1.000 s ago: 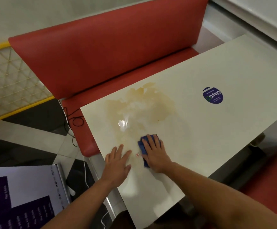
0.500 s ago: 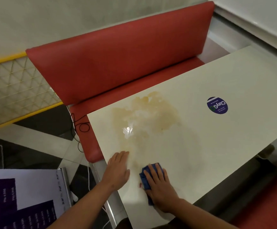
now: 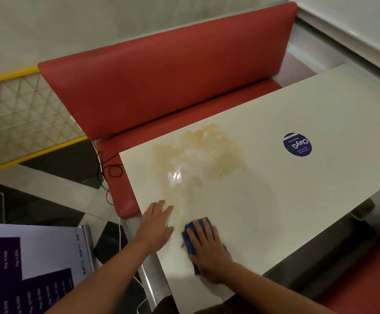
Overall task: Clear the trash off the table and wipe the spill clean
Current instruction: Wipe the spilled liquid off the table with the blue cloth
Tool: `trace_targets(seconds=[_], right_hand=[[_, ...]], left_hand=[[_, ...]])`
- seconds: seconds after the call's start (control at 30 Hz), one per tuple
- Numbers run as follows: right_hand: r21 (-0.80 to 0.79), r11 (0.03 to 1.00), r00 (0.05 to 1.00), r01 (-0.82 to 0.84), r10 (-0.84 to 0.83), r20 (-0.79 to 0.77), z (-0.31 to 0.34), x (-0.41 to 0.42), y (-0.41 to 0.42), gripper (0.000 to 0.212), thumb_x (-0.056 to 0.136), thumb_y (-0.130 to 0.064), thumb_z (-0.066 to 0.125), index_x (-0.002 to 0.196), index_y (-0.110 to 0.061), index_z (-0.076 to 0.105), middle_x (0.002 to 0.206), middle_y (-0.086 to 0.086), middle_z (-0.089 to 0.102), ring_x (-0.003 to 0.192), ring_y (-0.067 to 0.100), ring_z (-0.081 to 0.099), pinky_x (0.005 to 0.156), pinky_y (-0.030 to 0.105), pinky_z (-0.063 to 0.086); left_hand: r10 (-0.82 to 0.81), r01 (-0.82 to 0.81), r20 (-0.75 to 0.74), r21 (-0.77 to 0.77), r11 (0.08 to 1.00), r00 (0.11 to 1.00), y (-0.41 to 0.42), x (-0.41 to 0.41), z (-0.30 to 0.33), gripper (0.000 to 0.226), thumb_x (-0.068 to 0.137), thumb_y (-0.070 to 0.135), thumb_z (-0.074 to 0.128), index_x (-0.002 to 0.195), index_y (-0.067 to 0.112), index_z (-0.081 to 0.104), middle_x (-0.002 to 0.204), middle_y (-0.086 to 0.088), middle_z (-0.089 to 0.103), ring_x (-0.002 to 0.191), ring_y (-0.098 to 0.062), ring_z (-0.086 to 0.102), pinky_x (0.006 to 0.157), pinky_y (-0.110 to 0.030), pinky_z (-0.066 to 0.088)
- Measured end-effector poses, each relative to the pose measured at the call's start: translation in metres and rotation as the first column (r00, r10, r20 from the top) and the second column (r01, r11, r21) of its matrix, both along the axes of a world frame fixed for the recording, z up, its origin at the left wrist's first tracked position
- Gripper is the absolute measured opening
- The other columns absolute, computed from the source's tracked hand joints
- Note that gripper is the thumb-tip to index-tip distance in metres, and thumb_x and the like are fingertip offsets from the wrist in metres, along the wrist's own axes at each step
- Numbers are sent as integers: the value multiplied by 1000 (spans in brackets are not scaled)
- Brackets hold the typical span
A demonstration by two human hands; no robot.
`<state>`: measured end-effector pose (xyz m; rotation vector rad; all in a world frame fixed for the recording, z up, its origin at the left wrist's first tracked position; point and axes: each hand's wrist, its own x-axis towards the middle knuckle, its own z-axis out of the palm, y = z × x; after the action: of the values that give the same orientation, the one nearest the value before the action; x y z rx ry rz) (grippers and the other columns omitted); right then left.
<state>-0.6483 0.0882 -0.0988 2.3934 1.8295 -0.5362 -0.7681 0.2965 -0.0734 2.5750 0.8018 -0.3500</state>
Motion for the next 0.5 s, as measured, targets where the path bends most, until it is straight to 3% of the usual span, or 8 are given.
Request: trace_targets(seconds=[0.1, 0.2, 0.3, 0.33, 0.43, 0.5], right_hand=[[-52, 993, 994, -109, 109, -17, 8, -19, -26, 70, 97, -57, 42, 153, -15, 41, 160, 15, 38, 149, 41, 23, 116, 55, 10], [-39, 979, 979, -202, 201, -41, 5, 8, -9, 69, 99, -58, 39, 155, -16, 37, 161, 15, 35, 149, 42, 27, 117, 55, 20], [-113, 994, 998, -6, -2, -66, -3, 42, 36, 76, 95, -57, 38, 156, -12, 32, 160, 20, 34, 147, 47, 22, 110, 62, 39], [-114, 990, 993, 83, -92, -77, -1, 49, 51, 78, 95, -59, 32, 157, -12, 28, 162, 21, 31, 148, 47, 17, 110, 64, 39], [-186, 975, 980, 124, -150, -132, 14, 55, 73, 89, 89, -62, 6, 163, -11, 9, 169, 20, 2, 154, 47, -4, 121, 64, 12], [-122, 984, 987, 127, -137, -79, 13, 41, 59, 84, 93, -57, 13, 161, -6, 18, 167, 23, 13, 152, 50, 2, 120, 64, 20]], left_hand=[[10, -9, 19, -19, 1000, 1000, 0, 1, 3, 69, 100, 43, 53, 160, 25, 23, 168, -6, 10, 153, -28, 6, 124, -40, 13], [20, -18, 38, -41, 999, 999, 2, 2, 5, 68, 100, 39, 54, 159, 25, 25, 168, -6, 11, 153, -27, 6, 125, -40, 13], [20, -18, 54, -43, 999, 998, 2, 0, 7, 66, 100, 36, 56, 159, 24, 28, 167, -5, 14, 153, -26, 9, 124, -39, 13], [19, -17, 61, -39, 999, 998, 1, -1, 7, 65, 101, 35, 56, 158, 23, 29, 167, -5, 15, 153, -26, 10, 124, -38, 13], [12, -10, 85, -25, 1000, 996, 1, -5, 8, 62, 101, 32, 56, 158, 21, 31, 167, -4, 16, 153, -24, 11, 124, -34, 10], [11, -10, 84, -23, 1000, 996, 0, -7, 6, 62, 102, 31, 54, 158, 21, 30, 168, -3, 14, 155, -24, 9, 124, -32, 7]])
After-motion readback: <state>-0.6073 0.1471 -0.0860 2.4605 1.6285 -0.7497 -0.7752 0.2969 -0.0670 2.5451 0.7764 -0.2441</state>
